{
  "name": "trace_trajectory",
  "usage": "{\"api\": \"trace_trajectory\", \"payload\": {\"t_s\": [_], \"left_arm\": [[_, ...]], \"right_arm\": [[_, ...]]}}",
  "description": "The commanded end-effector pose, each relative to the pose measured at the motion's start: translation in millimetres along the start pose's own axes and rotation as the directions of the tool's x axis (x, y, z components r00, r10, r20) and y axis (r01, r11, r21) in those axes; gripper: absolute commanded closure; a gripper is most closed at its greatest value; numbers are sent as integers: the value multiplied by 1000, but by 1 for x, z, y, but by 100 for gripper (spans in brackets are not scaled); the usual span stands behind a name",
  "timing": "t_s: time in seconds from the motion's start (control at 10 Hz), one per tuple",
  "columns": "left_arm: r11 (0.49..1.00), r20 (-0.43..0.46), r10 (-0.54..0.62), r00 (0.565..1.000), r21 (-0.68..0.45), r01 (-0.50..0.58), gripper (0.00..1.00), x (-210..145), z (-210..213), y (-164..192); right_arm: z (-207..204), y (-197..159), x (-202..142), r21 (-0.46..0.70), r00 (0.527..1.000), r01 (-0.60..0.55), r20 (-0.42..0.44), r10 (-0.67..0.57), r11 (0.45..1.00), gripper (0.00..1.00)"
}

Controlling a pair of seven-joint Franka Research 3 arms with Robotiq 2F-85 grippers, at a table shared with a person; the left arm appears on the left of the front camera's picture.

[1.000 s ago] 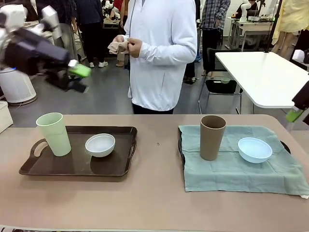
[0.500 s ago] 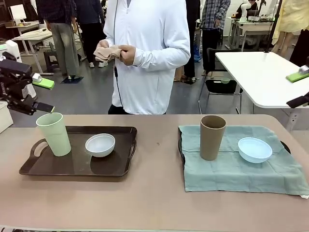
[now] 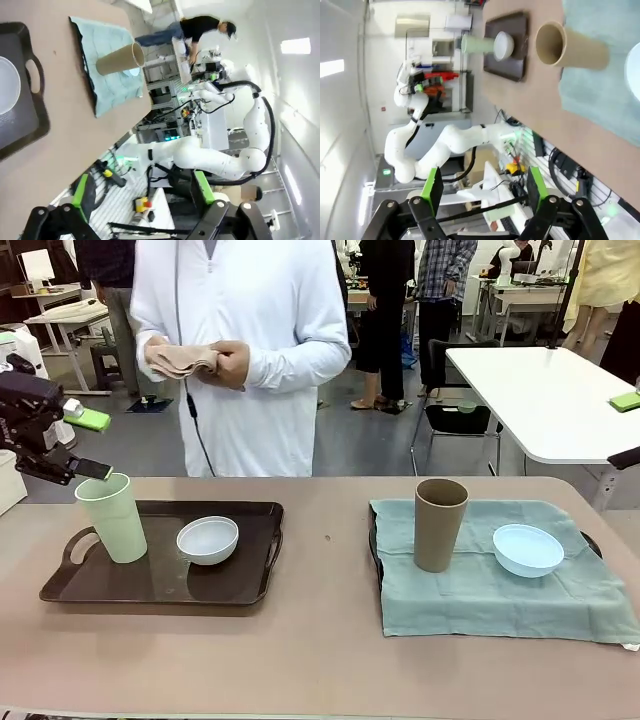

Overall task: Set up a tray with a mat and arrange the tableware.
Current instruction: Pick up the Picnic Bowl and Reusable plastic cup from the Handle tray in front of the human's position and hold them in the air.

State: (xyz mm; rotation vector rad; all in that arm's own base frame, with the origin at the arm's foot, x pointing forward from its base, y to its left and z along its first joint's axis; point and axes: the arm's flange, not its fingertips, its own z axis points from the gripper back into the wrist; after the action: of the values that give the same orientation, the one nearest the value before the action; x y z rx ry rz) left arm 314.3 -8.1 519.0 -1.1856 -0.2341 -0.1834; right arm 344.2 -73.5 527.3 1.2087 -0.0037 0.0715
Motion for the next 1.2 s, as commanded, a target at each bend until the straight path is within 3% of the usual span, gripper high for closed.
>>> {"api": "trace_trajectory", "payload": {"t_s": [0.0,0.2,0.3,0.4,1.1], "left_arm": [[912,56,364,930,-224,-343,0,30,7,31],[833,38,511,859,-271,-483,0,36,32,63],[824,17,529,848,-248,-509,0,34,33,68],[891,12,416,909,-207,-405,0,25,15,62],[891,12,416,909,-207,-405,0,25,15,62]], "right_arm": [[2,-13,-6,176,998,30,-58,-20,984,12],[3,-29,-14,247,996,63,-73,-46,967,12],[2,-35,-15,260,998,52,-58,-38,964,12],[1,-19,-13,180,996,56,-80,-43,982,12],[1,-19,-13,180,996,56,-80,-43,982,12]]}}
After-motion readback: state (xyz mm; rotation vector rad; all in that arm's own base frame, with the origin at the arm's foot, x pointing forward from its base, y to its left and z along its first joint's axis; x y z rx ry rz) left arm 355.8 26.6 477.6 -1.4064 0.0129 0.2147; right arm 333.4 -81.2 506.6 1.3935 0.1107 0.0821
